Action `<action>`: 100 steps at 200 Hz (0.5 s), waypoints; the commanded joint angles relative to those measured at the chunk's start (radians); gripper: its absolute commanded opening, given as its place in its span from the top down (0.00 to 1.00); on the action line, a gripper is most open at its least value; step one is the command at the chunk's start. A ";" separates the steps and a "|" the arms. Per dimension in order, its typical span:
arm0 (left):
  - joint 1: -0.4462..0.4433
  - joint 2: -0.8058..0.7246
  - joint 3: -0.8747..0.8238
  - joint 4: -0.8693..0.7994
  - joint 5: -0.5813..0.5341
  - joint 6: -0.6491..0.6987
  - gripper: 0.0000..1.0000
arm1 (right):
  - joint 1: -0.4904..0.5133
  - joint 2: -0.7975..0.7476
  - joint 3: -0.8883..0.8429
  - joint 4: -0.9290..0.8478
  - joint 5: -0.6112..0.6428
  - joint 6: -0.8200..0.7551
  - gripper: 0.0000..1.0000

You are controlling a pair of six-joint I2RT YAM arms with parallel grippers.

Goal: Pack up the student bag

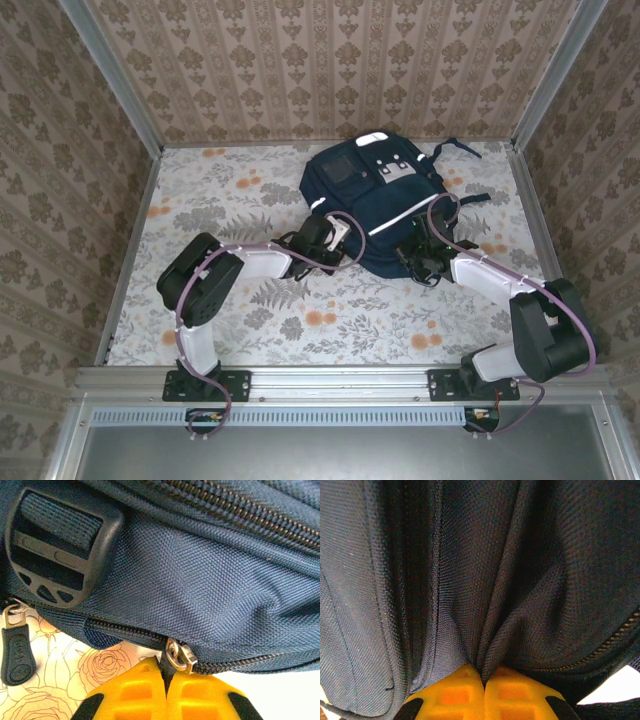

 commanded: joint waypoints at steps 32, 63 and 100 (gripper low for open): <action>0.103 -0.024 0.005 -0.145 -0.165 -0.051 1.00 | -0.036 0.027 -0.019 -0.161 0.113 -0.043 1.00; 0.125 -0.023 0.023 -0.175 -0.185 -0.064 0.98 | -0.036 0.032 -0.016 -0.149 0.102 -0.050 1.00; 0.156 -0.010 0.072 -0.219 -0.177 -0.075 0.93 | -0.037 0.032 -0.019 -0.135 0.087 -0.058 1.00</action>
